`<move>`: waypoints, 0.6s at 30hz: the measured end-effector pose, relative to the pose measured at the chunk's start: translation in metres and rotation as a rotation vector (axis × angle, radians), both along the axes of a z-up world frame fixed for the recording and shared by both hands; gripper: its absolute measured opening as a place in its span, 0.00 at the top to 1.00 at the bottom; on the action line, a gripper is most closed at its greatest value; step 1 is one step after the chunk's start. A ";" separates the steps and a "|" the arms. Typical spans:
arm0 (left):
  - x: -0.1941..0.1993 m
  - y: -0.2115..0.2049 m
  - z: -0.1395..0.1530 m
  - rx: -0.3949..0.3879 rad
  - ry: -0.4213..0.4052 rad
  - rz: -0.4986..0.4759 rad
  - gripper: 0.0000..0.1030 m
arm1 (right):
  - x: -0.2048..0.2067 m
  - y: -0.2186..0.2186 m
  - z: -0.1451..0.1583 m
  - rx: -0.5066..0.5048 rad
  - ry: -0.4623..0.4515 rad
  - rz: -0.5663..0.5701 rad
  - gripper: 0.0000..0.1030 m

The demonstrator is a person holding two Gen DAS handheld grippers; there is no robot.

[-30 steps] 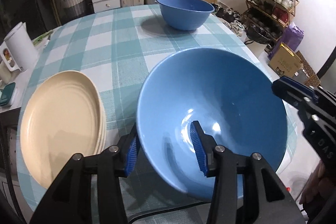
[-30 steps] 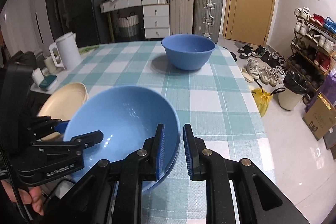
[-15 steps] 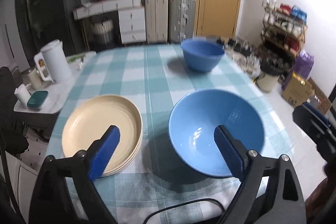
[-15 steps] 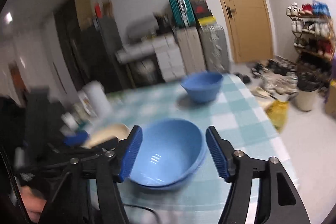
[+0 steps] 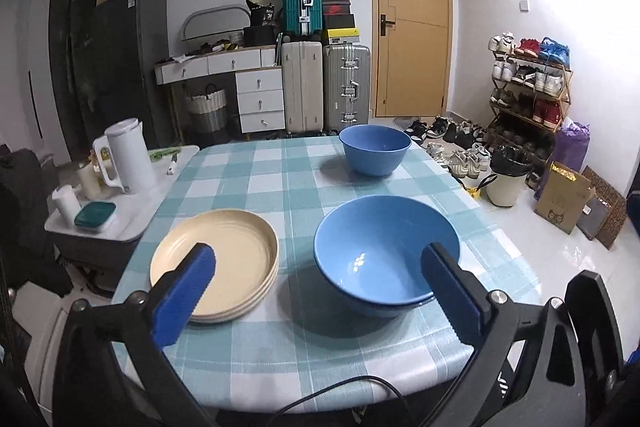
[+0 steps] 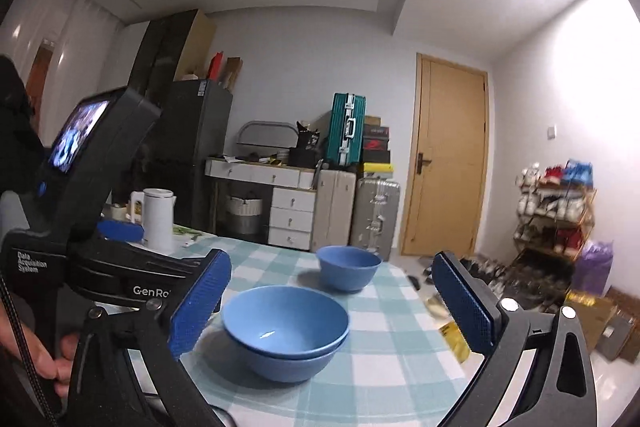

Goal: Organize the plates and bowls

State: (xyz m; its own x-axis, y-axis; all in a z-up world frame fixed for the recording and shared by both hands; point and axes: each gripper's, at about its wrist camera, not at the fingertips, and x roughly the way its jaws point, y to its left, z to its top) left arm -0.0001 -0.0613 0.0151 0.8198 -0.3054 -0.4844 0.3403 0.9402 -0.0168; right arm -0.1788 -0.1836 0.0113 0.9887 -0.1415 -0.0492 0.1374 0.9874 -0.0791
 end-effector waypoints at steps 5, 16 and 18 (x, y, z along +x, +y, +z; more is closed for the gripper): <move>-0.006 0.015 -0.008 -0.085 0.037 0.020 0.00 | 0.002 -0.002 -0.008 0.061 0.076 -0.009 0.01; -0.020 0.011 -0.016 -0.062 0.017 0.032 0.00 | 0.012 -0.014 -0.023 0.168 0.139 -0.006 0.01; -0.020 0.013 -0.017 -0.064 0.020 0.034 0.00 | 0.015 -0.016 -0.025 0.195 0.144 -0.006 0.01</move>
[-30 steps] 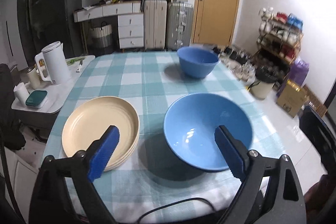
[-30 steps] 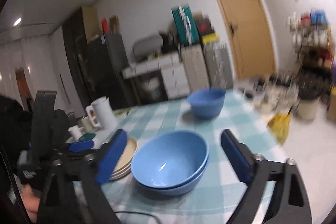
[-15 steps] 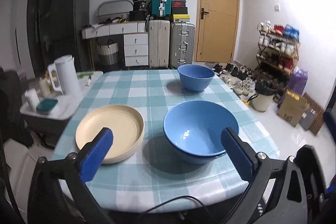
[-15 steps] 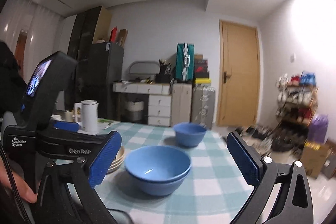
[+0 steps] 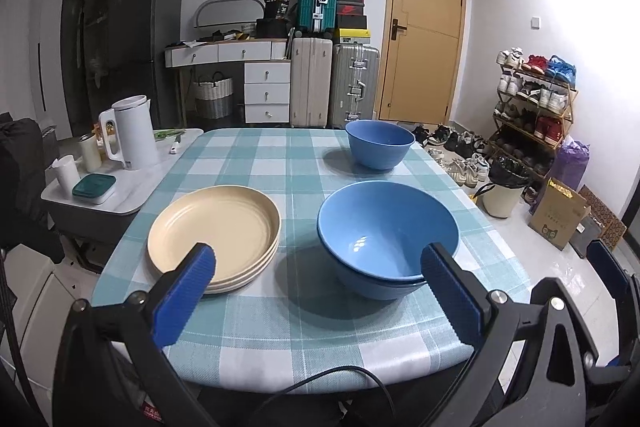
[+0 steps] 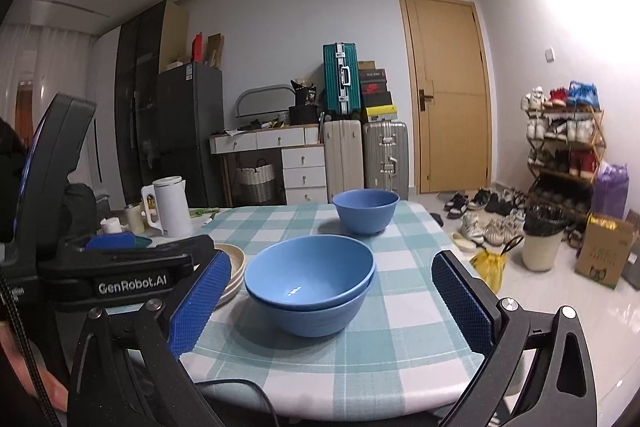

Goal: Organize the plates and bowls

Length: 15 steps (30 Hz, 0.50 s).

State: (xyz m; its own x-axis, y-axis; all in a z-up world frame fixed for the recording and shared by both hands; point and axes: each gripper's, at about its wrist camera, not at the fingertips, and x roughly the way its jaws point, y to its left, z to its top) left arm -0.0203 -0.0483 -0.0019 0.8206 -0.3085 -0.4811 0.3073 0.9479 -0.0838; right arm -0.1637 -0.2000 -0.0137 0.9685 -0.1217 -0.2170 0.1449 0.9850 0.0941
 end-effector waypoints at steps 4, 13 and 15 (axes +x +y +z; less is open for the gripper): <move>-0.001 0.003 -0.001 0.005 -0.001 0.019 0.00 | 0.001 -0.006 -0.004 0.068 0.008 -0.010 0.01; -0.008 0.005 -0.002 0.021 -0.030 0.025 0.00 | -0.002 0.000 -0.016 0.129 0.006 -0.016 0.01; -0.007 0.005 0.000 0.034 -0.040 0.031 0.00 | 0.000 0.001 -0.018 0.137 0.006 -0.003 0.01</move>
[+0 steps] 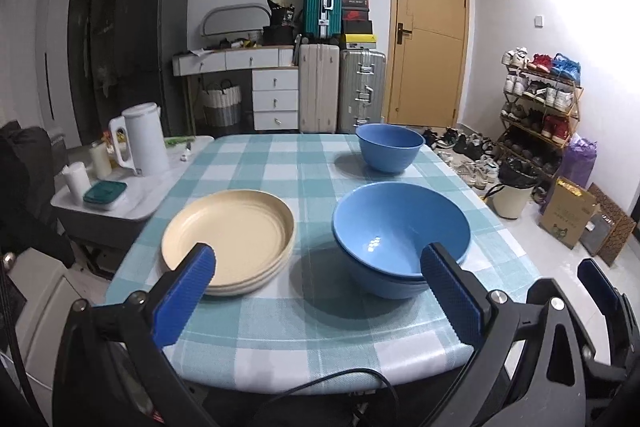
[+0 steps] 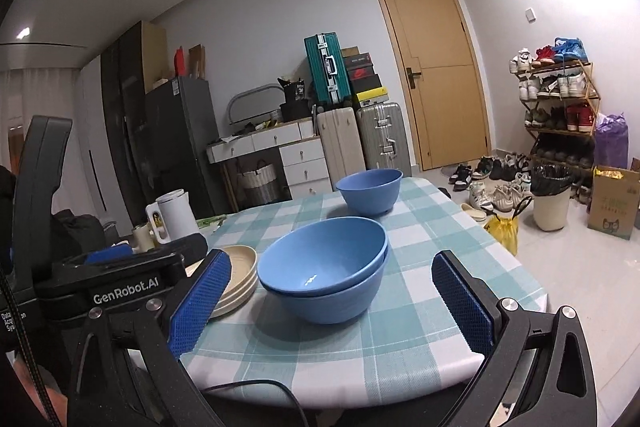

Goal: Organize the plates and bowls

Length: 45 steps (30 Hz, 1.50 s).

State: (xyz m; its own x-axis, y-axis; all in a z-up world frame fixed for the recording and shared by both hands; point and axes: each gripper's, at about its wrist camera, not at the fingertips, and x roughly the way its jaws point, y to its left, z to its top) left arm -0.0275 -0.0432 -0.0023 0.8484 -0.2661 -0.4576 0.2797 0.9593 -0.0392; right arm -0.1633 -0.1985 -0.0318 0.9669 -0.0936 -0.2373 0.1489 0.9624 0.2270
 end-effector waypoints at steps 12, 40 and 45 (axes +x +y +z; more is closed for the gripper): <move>0.020 0.004 -0.019 -0.005 0.086 0.008 0.00 | 0.007 -0.012 -0.021 0.049 0.028 -0.023 0.01; 0.152 0.002 0.007 -0.091 0.328 -0.149 0.00 | 0.099 -0.103 0.064 0.036 -0.055 0.056 0.01; 0.188 -0.008 0.052 -0.081 0.319 -0.161 0.00 | 0.122 -0.126 0.106 0.009 -0.066 0.095 0.01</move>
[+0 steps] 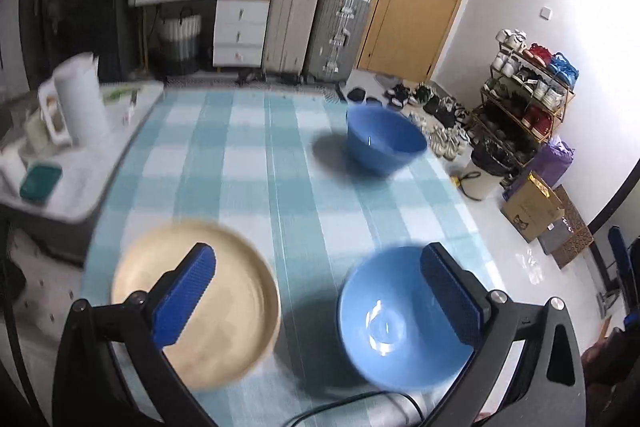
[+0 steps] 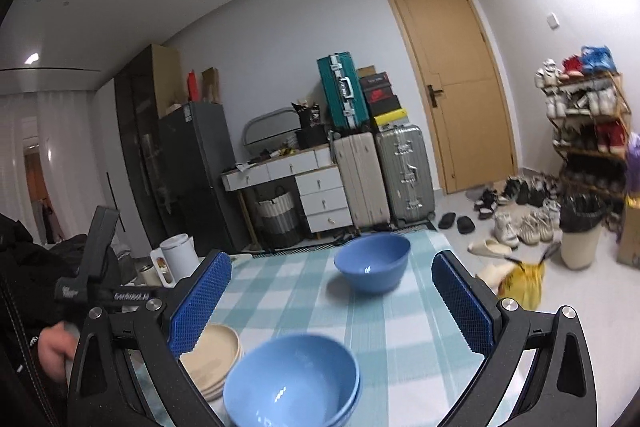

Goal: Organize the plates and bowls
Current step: 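Move both grippers toward the rim of the remaining blue bowl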

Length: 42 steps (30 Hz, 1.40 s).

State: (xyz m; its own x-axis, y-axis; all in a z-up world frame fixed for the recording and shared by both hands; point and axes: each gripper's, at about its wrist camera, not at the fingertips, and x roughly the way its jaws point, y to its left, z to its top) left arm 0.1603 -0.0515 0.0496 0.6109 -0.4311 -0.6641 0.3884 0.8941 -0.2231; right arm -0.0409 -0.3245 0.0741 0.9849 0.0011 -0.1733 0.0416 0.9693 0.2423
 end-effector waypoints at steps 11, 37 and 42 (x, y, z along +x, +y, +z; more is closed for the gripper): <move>0.107 -0.062 -0.027 0.106 0.275 -0.096 0.00 | 0.152 -0.074 -0.008 0.278 0.388 0.175 0.01; 0.259 -0.213 -0.084 0.301 0.396 -0.164 0.01 | 0.311 -0.132 -0.135 0.359 0.732 0.040 0.01; 0.280 -0.222 -0.105 0.284 0.458 -0.152 0.02 | 0.319 -0.143 -0.133 0.350 0.724 0.014 0.04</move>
State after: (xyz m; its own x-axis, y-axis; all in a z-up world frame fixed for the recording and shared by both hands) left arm 0.4407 -0.2736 -0.0551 0.1779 -0.2576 -0.9497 0.4380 0.8850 -0.1580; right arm 0.2779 -0.4679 -0.0591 0.6274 0.1850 -0.7564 0.2935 0.8436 0.4497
